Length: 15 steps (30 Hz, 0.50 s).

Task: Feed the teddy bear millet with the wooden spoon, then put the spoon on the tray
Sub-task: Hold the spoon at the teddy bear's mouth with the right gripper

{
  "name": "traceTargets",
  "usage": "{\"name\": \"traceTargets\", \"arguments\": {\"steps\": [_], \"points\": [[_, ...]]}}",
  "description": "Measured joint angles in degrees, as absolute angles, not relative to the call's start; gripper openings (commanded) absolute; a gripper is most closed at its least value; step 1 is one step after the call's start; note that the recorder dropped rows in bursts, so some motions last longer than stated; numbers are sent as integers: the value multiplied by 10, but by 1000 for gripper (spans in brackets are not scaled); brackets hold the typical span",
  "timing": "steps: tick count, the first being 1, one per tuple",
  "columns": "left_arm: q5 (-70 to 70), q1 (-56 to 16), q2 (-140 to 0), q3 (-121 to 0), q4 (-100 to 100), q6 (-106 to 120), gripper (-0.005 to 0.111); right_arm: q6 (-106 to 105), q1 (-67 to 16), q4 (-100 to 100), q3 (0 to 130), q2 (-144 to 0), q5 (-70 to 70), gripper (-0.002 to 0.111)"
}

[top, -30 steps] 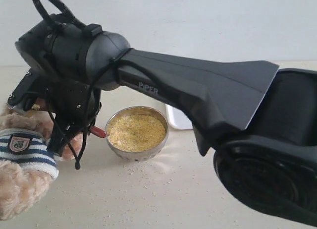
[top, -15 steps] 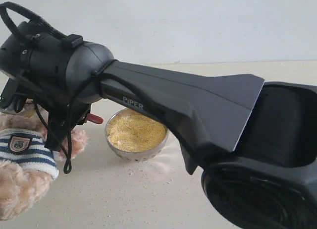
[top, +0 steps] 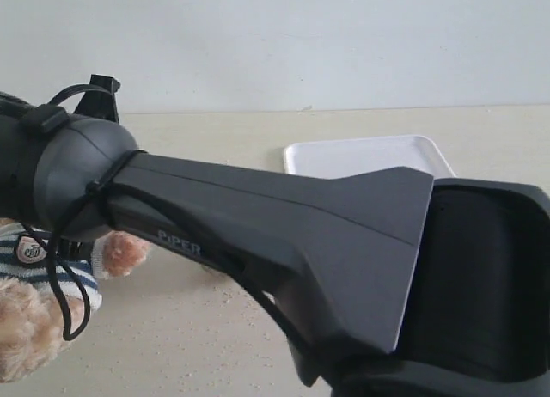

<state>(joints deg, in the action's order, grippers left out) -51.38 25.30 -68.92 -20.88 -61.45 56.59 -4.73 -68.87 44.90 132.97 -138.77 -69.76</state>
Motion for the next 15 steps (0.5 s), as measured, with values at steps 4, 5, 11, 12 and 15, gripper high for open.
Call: {"name": "traceTargets", "arguments": {"steps": [4,5,11,12,15], "points": [[-514,253,-689,-209,-614,566,8,-29,-693,478,1330,-1388,-698,0],[-514,253,-689,-209,-614,566,8,-25,-696,481,1330,-1388,-698,0],[-514,253,-689,-209,-614,566,8,4,-709,485,1319,-1388,-698,0],[-514,253,-689,-209,-614,566,8,8,-710,485,1312,-1388,-698,0],[-514,253,-689,-209,-614,566,8,18,-710,488,1284,-1388,-698,0]]}}
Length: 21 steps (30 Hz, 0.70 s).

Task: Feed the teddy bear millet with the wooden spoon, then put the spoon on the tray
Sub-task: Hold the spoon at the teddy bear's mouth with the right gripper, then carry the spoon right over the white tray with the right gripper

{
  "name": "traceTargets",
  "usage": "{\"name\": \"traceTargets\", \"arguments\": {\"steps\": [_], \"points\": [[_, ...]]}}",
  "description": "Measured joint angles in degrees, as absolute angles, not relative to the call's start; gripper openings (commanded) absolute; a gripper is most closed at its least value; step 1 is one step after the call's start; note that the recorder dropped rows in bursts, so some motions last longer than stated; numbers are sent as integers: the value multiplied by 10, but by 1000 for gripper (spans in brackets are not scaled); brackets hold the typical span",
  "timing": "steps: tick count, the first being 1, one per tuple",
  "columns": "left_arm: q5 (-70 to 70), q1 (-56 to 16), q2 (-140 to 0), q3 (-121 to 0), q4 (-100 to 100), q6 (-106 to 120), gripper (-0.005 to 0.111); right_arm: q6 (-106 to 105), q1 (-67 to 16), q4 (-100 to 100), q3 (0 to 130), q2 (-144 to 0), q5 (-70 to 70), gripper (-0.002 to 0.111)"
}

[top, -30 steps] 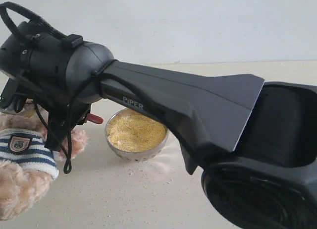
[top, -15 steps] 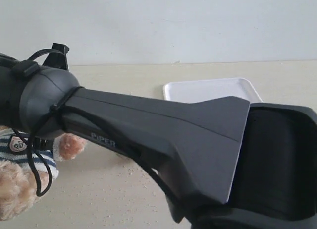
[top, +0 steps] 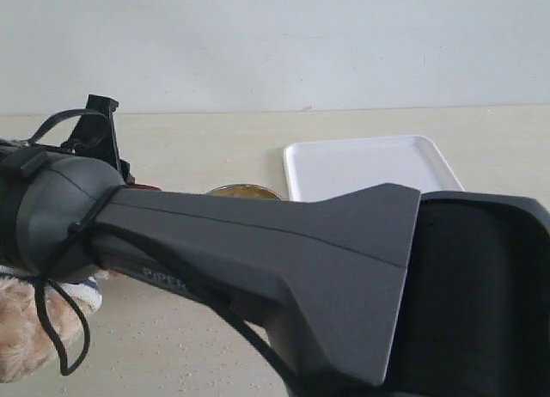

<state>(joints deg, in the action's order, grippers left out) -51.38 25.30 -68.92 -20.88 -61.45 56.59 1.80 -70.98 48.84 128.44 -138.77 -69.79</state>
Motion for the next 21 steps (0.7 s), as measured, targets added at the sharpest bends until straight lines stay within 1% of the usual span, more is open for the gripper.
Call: {"name": "traceTargets", "arguments": {"steps": [5,14,21], "points": [[-514,253,-689,-209,-614,566,8,52,-711,501,1250,-1387,-699,0],[-514,253,-689,-209,-614,566,8,83,-712,510,1246,-1335,-698,0],[-514,253,-689,-209,-614,566,8,87,-699,446,1246,-1279,-698,0]]}}
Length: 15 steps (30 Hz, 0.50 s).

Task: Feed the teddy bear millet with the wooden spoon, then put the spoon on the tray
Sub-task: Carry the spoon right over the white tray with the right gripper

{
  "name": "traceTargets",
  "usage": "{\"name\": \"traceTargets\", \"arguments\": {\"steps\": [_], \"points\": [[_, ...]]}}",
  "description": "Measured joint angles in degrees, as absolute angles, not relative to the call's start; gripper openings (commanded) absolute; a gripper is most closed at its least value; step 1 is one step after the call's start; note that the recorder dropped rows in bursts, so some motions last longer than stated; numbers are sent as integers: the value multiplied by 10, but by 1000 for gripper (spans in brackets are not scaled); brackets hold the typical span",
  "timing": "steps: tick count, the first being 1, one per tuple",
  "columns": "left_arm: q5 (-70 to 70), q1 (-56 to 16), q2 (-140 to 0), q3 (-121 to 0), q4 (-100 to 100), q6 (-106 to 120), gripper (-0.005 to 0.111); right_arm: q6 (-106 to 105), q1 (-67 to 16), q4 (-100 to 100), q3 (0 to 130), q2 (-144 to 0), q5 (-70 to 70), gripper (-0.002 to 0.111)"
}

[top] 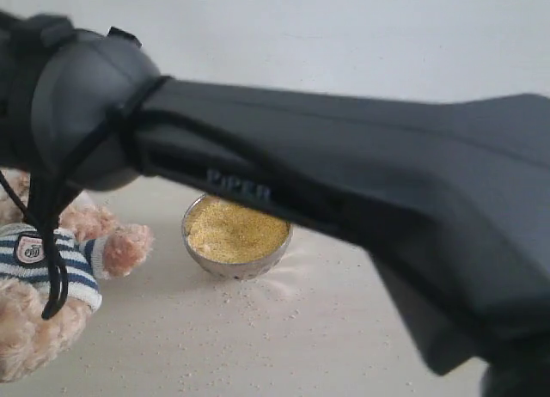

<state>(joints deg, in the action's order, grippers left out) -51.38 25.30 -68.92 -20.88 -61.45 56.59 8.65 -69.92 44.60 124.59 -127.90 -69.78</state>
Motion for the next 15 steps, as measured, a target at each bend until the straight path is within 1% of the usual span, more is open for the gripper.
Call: {"name": "traceTargets", "arguments": {"steps": [9,15], "points": [[-514,253,-689,-209,-614,566,8,68,-638,270,1246,-1184,-700,0],[-514,253,-689,-209,-614,566,8,58,-627,227,1246,-1126,-701,0]]}}
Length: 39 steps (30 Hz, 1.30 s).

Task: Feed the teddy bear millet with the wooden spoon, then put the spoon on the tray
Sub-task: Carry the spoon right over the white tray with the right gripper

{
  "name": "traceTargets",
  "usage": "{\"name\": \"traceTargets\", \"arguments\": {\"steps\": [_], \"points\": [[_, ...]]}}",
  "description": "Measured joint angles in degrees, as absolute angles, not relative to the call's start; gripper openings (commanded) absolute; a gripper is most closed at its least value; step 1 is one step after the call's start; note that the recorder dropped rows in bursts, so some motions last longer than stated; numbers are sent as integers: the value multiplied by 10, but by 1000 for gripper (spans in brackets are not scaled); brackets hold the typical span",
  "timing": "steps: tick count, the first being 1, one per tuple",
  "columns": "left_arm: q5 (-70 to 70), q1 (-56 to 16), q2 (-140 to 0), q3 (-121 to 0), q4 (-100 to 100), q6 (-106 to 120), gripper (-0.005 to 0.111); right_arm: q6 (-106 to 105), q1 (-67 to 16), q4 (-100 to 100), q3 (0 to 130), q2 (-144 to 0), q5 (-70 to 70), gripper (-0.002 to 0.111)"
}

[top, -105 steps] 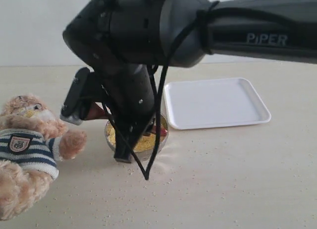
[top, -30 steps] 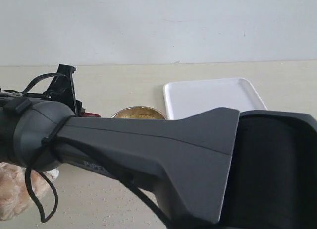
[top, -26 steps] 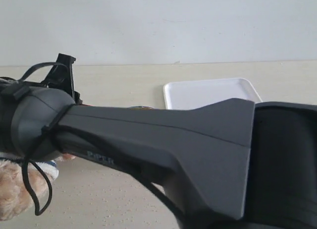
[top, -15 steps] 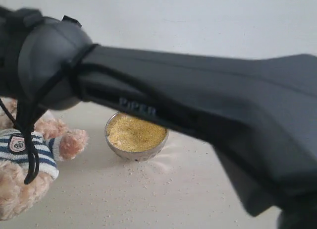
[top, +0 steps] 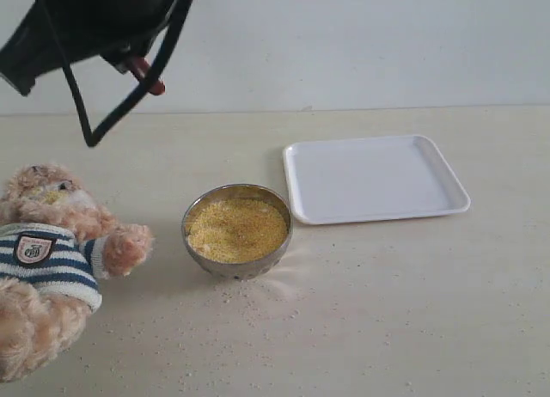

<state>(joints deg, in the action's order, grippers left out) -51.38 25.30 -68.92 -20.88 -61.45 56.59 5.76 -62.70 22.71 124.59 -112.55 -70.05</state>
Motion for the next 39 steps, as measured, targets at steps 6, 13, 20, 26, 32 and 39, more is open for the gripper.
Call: {"name": "traceTargets", "arguments": {"steps": [6,13,20,26,32,39], "points": [[-514,253,-689,-209,-614,566,8,36,-627,188,1215,-1045,-698,0],[-514,253,-689,-209,-614,566,8,77,-625,266,988,-915,-698,0],[-514,253,-689,-209,-614,566,8,174,-546,301,765,-787,-651,0],[-514,253,-689,-209,-614,566,8,194,-391,230,702,-788,-548,0],[-514,253,-689,-209,-614,566,8,86,-270,73,701,-881,-530,0],[-514,253,-689,-209,-614,566,8,34,-226,-13,755,-999,-529,0]]}}
